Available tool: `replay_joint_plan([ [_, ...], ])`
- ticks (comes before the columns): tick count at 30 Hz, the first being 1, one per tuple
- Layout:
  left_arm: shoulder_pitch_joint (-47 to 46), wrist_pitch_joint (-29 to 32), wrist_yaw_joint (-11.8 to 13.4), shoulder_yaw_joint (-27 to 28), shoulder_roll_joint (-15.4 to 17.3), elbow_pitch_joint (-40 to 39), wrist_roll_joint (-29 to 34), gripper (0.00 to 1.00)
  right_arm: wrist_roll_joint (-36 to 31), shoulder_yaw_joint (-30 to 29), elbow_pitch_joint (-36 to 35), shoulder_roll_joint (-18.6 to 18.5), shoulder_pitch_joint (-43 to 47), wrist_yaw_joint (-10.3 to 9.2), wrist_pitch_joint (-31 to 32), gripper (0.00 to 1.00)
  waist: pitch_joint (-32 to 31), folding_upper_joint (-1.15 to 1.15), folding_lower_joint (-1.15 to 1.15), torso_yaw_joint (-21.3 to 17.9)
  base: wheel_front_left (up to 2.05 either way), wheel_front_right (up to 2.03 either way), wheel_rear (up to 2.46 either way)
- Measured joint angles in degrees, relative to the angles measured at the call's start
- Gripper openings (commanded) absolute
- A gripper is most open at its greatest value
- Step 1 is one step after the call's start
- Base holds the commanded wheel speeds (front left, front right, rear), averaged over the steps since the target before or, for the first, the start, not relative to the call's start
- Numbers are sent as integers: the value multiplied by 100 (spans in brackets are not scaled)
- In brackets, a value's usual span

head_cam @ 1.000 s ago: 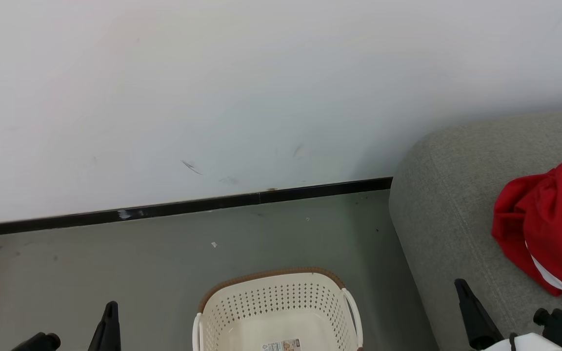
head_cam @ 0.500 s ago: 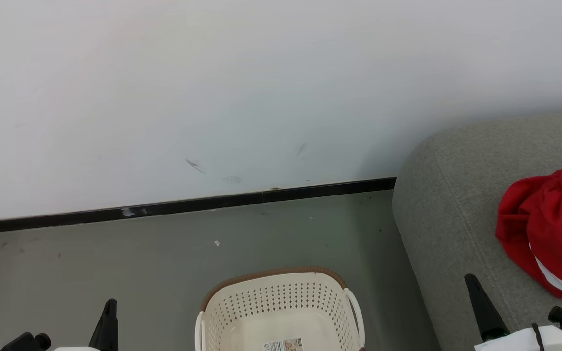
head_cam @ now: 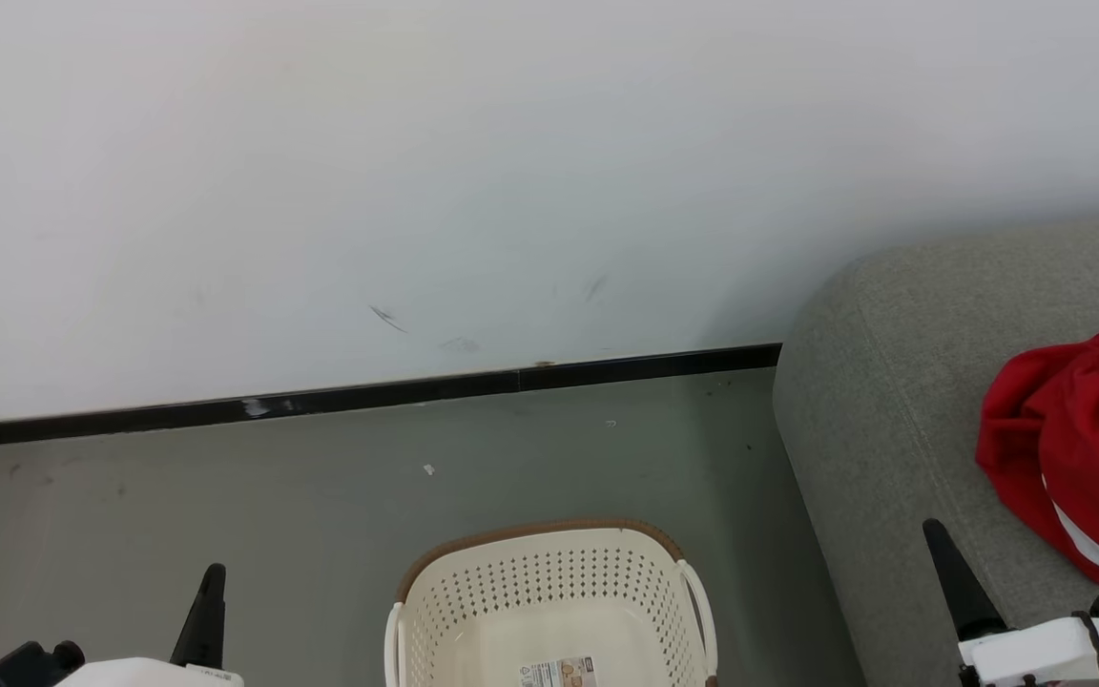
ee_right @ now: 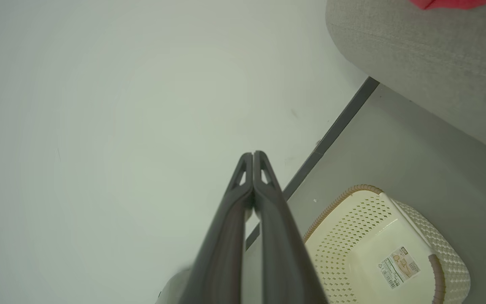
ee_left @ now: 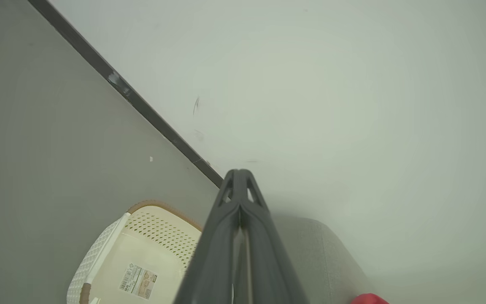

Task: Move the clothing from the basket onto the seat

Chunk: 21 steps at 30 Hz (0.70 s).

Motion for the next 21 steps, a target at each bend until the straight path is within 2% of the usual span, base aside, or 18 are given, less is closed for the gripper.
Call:
replay_joint_plan([
  [21, -258, 414, -474, 359, -165, 203, -1426, 0, 1947, -36, 265, -120, -430, -1, 330, 0, 70, 0, -6, 77, 0, 0, 0],
])
